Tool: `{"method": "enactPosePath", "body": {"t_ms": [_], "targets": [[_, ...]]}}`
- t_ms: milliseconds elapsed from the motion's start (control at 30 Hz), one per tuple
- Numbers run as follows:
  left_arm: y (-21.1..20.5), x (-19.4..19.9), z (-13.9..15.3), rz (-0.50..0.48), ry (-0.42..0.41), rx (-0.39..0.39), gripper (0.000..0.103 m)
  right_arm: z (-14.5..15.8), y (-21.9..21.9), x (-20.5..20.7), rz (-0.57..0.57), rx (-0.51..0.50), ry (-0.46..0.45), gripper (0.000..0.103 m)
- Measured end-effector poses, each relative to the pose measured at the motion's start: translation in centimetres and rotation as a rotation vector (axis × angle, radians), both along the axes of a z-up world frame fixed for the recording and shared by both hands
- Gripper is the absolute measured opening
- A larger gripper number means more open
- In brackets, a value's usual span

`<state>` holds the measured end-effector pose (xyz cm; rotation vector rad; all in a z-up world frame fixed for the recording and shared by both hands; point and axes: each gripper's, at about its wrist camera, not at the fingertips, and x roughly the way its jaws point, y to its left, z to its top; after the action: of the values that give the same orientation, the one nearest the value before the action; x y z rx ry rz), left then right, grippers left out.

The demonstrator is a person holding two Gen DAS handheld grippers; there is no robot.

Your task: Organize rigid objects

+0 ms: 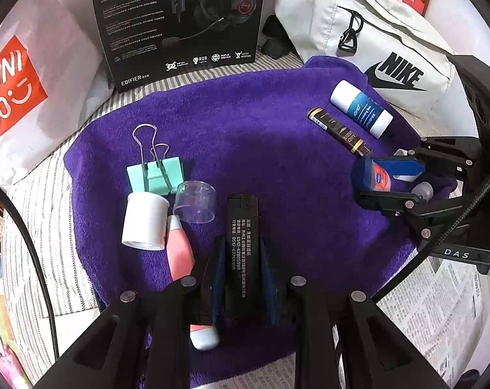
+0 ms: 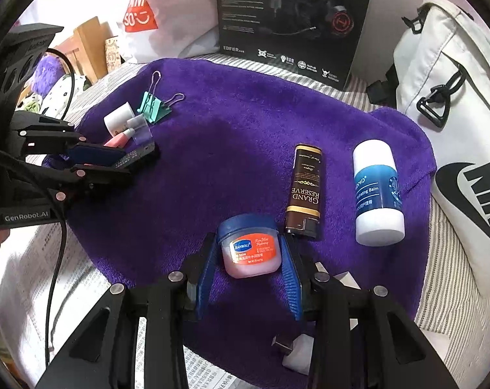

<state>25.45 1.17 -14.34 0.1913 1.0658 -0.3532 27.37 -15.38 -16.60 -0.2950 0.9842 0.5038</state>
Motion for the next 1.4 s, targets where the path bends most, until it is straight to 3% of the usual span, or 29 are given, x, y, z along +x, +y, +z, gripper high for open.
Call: {"method": "enactPosePath", "body": {"t_ms": [200, 333, 533, 667, 833, 1033, 1100, 1167, 1333, 1400], "targets": [[0.0, -0.5, 0.0, 0.006, 0.011, 0.020, 0.023, 0.2, -0.6, -0.4, -0.005, -0.001, 0.017, 0.040], [-0.2, -0.9, 0.1, 0.010, 0.020, 0.030, 0.030, 0.4, -0.9, -0.8, -0.017, -0.002, 0.029, 0.040], [-0.5, -1.9, 0.8, 0.015, 0.012, 0.051, 0.047, 1.1, -1.4, -1.6, -0.042, 0.000, 0.044, 0.041], [-0.5, -2.5, 1.6, 0.025, 0.004, 0.061, 0.059, 1.5, -1.9, -2.3, -0.067, 0.009, 0.045, 0.049], [0.1, -3.4, 2.6, 0.053, -0.016, 0.080, 0.069, 2.1, -2.7, -3.1, -0.100, 0.040, 0.039, 0.052], [0.6, -4.6, 3.4, 0.087, -0.034, 0.082, 0.084, 2.7, -3.7, -4.1, -0.155, 0.057, 0.007, 0.071], [0.7, -5.2, 3.7, 0.109, -0.046, 0.099, 0.088, 3.0, -4.1, -4.5, -0.181, 0.077, -0.002, 0.085], [0.9, -5.6, 3.9, 0.135, -0.050, 0.098, 0.094, 3.3, -4.7, -5.0, -0.209, 0.104, -0.015, 0.088], [1.2, -7.2, 4.8, 0.187, -0.057, 0.090, 0.094, 3.9, -6.2, -6.3, -0.285, 0.167, -0.022, 0.092], [1.0, -8.0, 5.4, 0.212, -0.061, 0.100, 0.097, 4.0, -6.7, -6.8, -0.319, 0.172, -0.005, 0.100]]}}
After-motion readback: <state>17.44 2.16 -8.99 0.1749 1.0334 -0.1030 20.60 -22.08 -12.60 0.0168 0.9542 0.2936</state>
